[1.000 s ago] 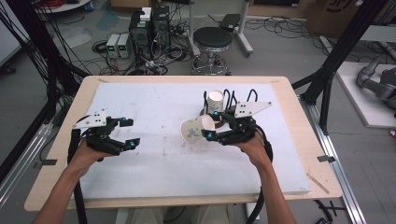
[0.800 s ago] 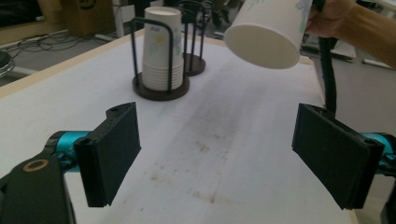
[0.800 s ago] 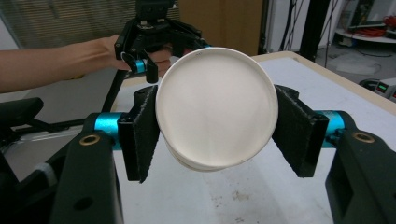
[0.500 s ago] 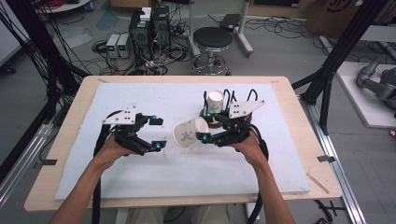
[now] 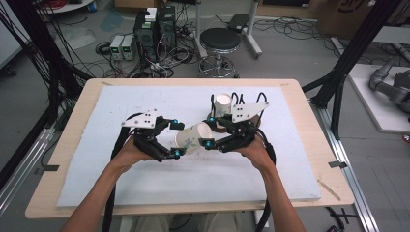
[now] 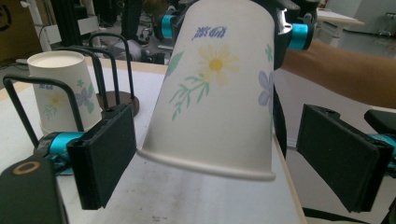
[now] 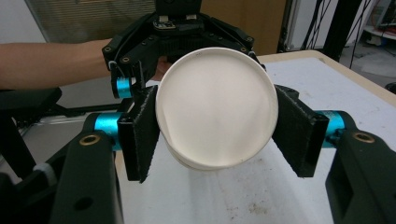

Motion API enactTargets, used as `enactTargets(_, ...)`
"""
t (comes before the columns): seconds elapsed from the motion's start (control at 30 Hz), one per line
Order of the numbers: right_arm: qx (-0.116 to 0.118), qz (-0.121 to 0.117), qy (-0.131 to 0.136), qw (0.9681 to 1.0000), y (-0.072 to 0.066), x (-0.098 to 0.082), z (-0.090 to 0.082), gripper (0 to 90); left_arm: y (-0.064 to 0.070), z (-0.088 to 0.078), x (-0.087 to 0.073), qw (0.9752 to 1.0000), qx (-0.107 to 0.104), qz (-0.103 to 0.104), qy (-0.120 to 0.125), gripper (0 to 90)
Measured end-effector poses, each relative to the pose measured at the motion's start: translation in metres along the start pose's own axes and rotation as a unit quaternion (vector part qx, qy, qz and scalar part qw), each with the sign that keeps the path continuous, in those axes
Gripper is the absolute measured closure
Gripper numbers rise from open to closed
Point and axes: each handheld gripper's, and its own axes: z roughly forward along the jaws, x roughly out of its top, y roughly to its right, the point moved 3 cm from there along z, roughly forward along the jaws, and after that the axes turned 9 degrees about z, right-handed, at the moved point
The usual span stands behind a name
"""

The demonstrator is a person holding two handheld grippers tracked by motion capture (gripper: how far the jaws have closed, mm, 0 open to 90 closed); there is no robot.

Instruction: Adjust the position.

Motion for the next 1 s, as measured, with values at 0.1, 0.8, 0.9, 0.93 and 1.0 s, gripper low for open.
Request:
enactTargets(0.1,0.000,-0.002,-0.001,1.0000,0.000,0.000,0.001,37.3,-0.001,0.005,0.001,1.0000,-0.006,0.000,-0.005,11.9)
enactTargets(0.8,0.006,-0.005,-0.002,1.0000,0.000,0.000,0.002,37.3,-0.004,0.026,-0.006,0.9989,-0.018,0.006,-0.044,17.4)
enactTargets(0.9,0.009,-0.002,-0.004,1.0000,0.000,-0.001,0.002,37.3,-0.003,0.025,-0.006,0.9987,-0.021,0.011,-0.045,20.6)
enactTargets(0.93,0.009,-0.001,-0.005,0.9999,0.000,-0.001,0.002,37.4,-0.003,0.025,-0.006,0.9987,-0.022,0.012,-0.046,21.2)
enactTargets(1.0,0.010,-0.001,-0.006,0.9999,0.000,-0.001,0.002,37.4,-0.003,0.025,-0.006,0.9987,-0.021,0.013,-0.045,22.2)
